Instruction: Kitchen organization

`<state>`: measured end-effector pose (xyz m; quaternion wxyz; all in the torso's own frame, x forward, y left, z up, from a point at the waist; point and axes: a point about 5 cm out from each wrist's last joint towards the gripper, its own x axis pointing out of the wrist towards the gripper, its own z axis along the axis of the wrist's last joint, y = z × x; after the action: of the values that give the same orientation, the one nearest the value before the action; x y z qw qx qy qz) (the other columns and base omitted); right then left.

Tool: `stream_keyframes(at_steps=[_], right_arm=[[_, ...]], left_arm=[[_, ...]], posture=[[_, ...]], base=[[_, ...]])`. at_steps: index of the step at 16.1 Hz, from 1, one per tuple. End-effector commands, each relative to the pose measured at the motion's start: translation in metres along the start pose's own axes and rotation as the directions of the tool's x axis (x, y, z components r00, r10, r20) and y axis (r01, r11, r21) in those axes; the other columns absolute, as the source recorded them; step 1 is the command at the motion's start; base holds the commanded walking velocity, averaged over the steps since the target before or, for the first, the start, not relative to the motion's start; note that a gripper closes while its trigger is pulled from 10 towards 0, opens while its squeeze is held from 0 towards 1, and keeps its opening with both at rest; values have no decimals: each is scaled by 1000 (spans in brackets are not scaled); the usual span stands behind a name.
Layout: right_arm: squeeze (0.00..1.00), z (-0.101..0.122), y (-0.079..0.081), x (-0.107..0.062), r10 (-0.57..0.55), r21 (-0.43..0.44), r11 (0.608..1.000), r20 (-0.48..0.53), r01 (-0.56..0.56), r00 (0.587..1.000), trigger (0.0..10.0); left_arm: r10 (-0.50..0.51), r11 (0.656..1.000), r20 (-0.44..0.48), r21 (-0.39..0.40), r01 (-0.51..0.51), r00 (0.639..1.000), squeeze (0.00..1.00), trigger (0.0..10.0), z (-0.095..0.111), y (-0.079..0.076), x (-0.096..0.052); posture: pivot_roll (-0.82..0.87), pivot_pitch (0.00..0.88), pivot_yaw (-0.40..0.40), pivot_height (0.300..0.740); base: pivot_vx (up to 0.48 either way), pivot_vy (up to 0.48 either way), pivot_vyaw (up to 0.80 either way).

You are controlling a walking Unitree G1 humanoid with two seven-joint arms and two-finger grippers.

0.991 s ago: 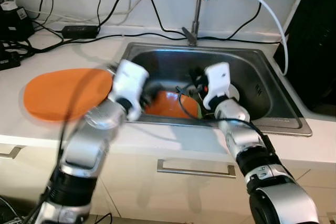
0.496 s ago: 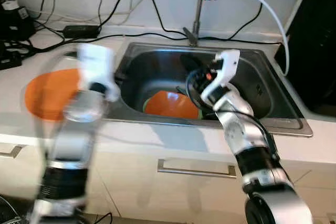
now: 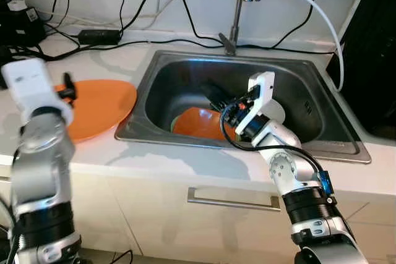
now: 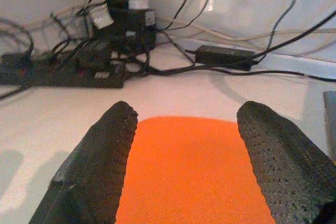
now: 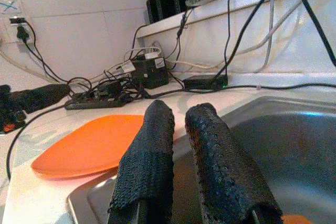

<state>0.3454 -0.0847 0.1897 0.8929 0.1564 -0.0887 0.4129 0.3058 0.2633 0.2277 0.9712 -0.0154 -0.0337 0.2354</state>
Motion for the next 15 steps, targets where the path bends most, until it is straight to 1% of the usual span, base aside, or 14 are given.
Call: stream_keyframes(at_steps=[1, 2, 3, 4, 5, 6, 7, 8, 9, 10, 12, 15], right_arm=[[0, 3, 0, -3, 6, -1, 1000, 7, -6, 1000, 10000], [0, 2, -1, -3, 1, 2, 1000, -5, -1, 1000, 10000], [0, 1, 0, -3, -1, 6, 1000, -11, 1, 1000, 10000], [0, 0, 0, -3, 1, 8, 1000, -14, -1, 1000, 10000], [0, -1, 0, -3, 2, 9, 1000, -15, -2, 1000, 10000], [0, -2, 1, -2, 3, 12, 1000, -18, -3, 1000, 10000], [0, -2, 2, -2, 3, 14, 1000, -19, -3, 1000, 10000], [0, -2, 2, -2, 3, 15, 1000, -20, -3, 1000, 10000], [0, -3, 2, -2, 4, 17, 1000, -22, -4, 1000, 10000], [0, -3, 2, -2, 4, 19, 1000, -24, -4, 1000, 10000], [0, -5, 3, -1, 4, 18, 1000, -32, -4, 999, 10000], [0, -4, 3, -1, 4, 16, 1000, -30, -4, 1000, 10000]], left_arm=[[9, 999, -16, -42, -10, 1000, 1000, 10000, -1, 8, -3], [9, 996, -19, -87, -11, 1000, 1000, 10000, -1, 21, -6], [11, 994, -5, -111, -11, 1000, 1000, 10000, -1, 31, -8], [7, 991, -4, -133, -8, 1000, 1000, 10000, -1, 38, -11], [-4, 989, -2, -147, 4, 1000, 1000, 10000, -2, 40, -13], [-53, 966, -3, -252, 50, 999, 1000, 10000, -6, 49, -20], [-61, 959, -6, -276, 57, 998, 1000, 10000, -10, 57, -25], [-50, 963, -18, -266, 43, 999, 1000, 10000, -13, 64, -28], [-102, 957, -33, -277, 89, 994, 1000, 10000, -16, 68, -34], [-162, 946, -47, -291, 141, 986, 0, 10000, -20, 68, -38], [-191, 943, -92, -295, 156, 977, 0, 10000, -32, 72, -43], [-232, 922, -119, -343, 179, 965, 0, 10000, -37, 65, -42]], posture=[[127, 4, 4, 740], [138, 11, -1, 740], [138, 11, -1, 740], [152, 19, -1, 740], [152, 19, -1, 740], [160, 24, 1, 740], [163, 27, 2, 740], [167, 30, 2, 740], [174, 32, 1, 740], [174, 32, 1, 740], [180, 33, 1, 740], [178, 33, -2, 740]], base=[[0, 0, 0], [0, 0, 0], [0, 0, 0], [0, 0, 0], [0, 0, 0], [0, 0, 0], [0, 0, 0], [0, 0, 0], [0, 0, 0], [0, 0, 0], [0, 0, 0], [0, 0, 0]])
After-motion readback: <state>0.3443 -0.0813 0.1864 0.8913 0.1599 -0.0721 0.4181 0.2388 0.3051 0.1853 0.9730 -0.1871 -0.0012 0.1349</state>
